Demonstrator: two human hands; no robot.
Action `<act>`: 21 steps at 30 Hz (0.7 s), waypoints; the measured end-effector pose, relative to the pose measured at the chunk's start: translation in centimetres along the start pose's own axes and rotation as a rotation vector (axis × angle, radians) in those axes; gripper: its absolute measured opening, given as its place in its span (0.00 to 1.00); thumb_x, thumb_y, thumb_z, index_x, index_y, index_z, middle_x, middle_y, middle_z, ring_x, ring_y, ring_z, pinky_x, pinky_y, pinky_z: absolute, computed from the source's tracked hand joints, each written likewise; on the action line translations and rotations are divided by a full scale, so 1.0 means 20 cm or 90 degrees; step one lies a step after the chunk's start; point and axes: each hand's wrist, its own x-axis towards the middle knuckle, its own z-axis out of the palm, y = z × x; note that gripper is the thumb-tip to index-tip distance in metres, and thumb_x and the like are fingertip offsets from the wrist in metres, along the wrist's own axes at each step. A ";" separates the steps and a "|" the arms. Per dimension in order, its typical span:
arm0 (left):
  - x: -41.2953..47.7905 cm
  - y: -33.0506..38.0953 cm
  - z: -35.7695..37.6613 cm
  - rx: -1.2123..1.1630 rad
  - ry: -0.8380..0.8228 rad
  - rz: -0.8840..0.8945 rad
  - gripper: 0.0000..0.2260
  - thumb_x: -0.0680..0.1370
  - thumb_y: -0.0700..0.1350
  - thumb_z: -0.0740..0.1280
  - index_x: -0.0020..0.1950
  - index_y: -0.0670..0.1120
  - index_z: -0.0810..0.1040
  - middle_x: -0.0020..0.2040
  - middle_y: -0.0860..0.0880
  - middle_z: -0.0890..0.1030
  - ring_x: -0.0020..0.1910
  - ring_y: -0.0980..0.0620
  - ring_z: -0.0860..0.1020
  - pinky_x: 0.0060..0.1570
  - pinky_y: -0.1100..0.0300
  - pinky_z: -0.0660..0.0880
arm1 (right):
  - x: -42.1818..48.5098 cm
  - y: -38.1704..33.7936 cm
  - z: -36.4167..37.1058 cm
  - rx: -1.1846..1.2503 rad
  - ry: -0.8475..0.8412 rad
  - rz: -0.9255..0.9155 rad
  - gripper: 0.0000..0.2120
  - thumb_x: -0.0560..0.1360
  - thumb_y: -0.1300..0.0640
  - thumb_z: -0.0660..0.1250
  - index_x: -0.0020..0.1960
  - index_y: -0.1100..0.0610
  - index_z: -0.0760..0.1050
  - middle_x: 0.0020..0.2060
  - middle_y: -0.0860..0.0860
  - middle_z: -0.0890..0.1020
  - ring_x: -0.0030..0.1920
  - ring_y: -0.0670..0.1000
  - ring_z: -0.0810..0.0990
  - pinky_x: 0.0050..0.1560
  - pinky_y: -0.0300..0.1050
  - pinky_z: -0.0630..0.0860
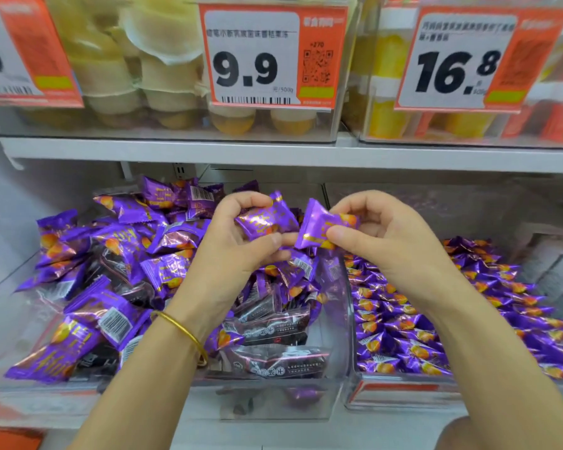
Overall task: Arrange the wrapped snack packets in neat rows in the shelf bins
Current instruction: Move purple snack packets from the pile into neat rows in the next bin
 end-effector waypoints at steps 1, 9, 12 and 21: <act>0.00 0.00 0.00 0.002 -0.013 -0.019 0.17 0.74 0.25 0.60 0.53 0.45 0.70 0.50 0.45 0.77 0.38 0.50 0.83 0.40 0.60 0.81 | 0.00 0.01 -0.01 -0.003 0.010 0.003 0.10 0.70 0.65 0.71 0.48 0.54 0.77 0.38 0.49 0.82 0.39 0.45 0.82 0.45 0.38 0.79; -0.02 -0.02 0.03 -0.008 -0.029 -0.166 0.09 0.79 0.33 0.60 0.56 0.44 0.71 0.59 0.35 0.76 0.47 0.42 0.83 0.45 0.56 0.81 | 0.00 0.00 -0.01 0.004 0.029 0.014 0.14 0.74 0.66 0.66 0.57 0.55 0.74 0.46 0.57 0.80 0.41 0.51 0.81 0.40 0.40 0.80; -0.02 -0.03 0.03 0.007 -0.011 -0.169 0.11 0.78 0.31 0.59 0.57 0.44 0.69 0.52 0.35 0.77 0.47 0.42 0.83 0.44 0.55 0.81 | 0.00 0.00 0.00 0.019 0.055 0.026 0.15 0.72 0.66 0.69 0.56 0.55 0.73 0.43 0.55 0.80 0.36 0.46 0.80 0.32 0.37 0.76; -0.01 -0.03 0.05 -0.100 -0.003 -0.234 0.16 0.81 0.45 0.56 0.63 0.35 0.71 0.52 0.36 0.82 0.48 0.39 0.82 0.45 0.53 0.81 | 0.01 0.02 0.03 0.009 0.062 0.028 0.14 0.69 0.64 0.73 0.51 0.54 0.75 0.42 0.53 0.82 0.37 0.47 0.81 0.35 0.37 0.77</act>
